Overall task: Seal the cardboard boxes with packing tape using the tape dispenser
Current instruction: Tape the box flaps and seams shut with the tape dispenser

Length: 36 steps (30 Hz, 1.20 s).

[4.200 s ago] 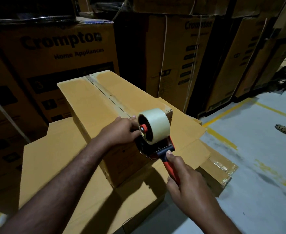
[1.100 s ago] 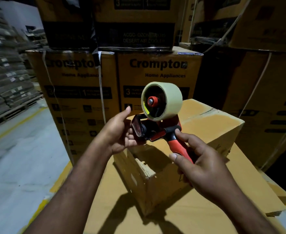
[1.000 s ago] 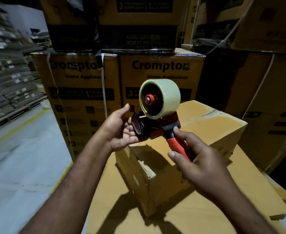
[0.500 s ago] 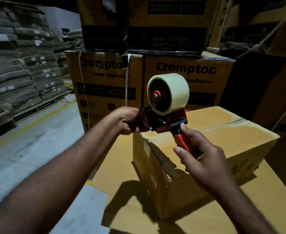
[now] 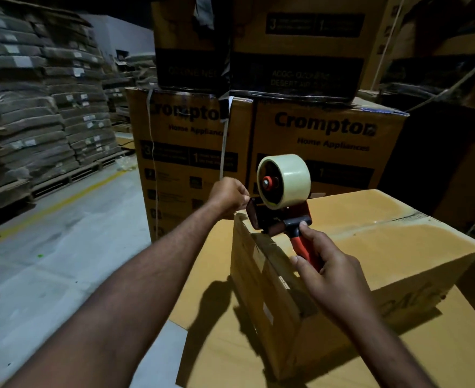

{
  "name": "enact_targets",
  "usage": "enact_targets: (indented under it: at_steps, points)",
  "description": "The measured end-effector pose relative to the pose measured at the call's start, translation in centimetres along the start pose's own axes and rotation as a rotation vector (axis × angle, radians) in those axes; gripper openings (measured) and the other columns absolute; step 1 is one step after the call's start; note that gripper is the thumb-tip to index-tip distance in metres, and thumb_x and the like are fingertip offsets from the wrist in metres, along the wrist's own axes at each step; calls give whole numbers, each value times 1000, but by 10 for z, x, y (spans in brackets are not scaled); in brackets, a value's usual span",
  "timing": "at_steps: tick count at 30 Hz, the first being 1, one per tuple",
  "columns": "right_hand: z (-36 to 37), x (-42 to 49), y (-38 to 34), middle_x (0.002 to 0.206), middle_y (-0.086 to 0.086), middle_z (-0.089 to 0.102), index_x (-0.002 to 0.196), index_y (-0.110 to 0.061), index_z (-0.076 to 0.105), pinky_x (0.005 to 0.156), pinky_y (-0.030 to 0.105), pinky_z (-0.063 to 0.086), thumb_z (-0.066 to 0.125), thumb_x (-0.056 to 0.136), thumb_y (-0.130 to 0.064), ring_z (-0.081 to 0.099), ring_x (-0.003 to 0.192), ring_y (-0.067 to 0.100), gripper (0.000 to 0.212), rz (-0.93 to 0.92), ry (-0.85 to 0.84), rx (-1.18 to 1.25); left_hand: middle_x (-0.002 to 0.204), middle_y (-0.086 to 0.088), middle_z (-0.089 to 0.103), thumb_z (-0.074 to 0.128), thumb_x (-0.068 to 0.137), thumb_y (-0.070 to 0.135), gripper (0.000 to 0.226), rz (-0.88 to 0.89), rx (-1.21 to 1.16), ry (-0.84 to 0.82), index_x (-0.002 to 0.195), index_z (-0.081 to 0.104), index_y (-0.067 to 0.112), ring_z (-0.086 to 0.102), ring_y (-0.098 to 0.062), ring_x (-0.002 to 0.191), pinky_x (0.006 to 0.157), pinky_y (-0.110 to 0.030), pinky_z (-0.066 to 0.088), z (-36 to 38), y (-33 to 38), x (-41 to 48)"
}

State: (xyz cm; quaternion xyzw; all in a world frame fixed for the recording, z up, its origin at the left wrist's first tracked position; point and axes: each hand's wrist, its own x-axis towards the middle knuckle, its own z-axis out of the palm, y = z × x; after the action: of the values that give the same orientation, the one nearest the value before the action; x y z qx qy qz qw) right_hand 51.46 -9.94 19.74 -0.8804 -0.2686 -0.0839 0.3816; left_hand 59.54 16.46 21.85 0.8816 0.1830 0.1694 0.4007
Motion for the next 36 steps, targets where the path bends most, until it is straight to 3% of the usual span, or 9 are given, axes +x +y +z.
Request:
enact_targets:
  at_steps: [6, 9, 14, 19, 25, 31, 36]
  points:
    - [19, -3, -11, 124, -6, 67, 151, -41, 35, 85, 23, 51, 66, 95, -34, 58, 98, 7, 65, -37, -35, -85, 91, 5, 71, 73, 93, 20, 8, -83, -52, 59, 85, 71, 21, 68, -5, 81, 55, -17, 49, -1, -34, 10]
    - [28, -3, -17, 127, -10, 66, 152, -41, 33, 91, 24, 51, 66, 94, -34, 62, 111, 10, 67, -68, -33, -147, 91, 3, 72, 74, 92, 14, 13, -109, -102, 63, 81, 69, 20, 67, -6, 78, 52, -16, 50, 4, -43, 14]
    - [37, -1, -22, 134, -13, 62, 153, -41, 29, 96, 26, 51, 68, 94, -32, 61, 115, 9, 72, -86, -52, -196, 90, 0, 68, 70, 91, -1, 32, -124, -156, 60, 74, 59, 24, 58, -4, 70, 43, -12, 40, 14, -55, 18]
    - [37, 3, -22, 133, -10, 64, 153, -40, 31, 96, 30, 52, 68, 94, -32, 62, 116, 13, 70, -50, -33, -208, 95, -2, 73, 69, 94, 8, 15, -161, -269, 32, 86, 69, 20, 66, -16, 83, 55, -24, 48, 26, -58, 26]
    - [36, 2, -23, 128, -10, 66, 151, -40, 37, 94, 31, 55, 68, 93, -33, 65, 110, 13, 66, -27, -33, -198, 96, -13, 73, 59, 98, 1, 19, -261, -474, -64, 85, 70, 11, 67, -20, 82, 62, -28, 54, 27, -64, 32]
    - [35, -2, -24, 130, -14, 64, 150, -40, 40, 92, 31, 55, 71, 91, -30, 65, 110, 11, 68, -43, -34, -197, 84, -10, 74, 58, 97, -1, 21, -233, -566, -33, 85, 70, 10, 62, -19, 74, 54, -27, 47, 21, -68, 35]
    - [36, -2, -27, 127, -13, 65, 150, -40, 39, 91, 27, 54, 71, 91, -28, 65, 108, 10, 68, -28, -55, -224, 95, -12, 74, 57, 98, 2, 20, -256, -516, -25, 92, 72, 13, 65, -23, 80, 60, -31, 51, 32, -76, 29]
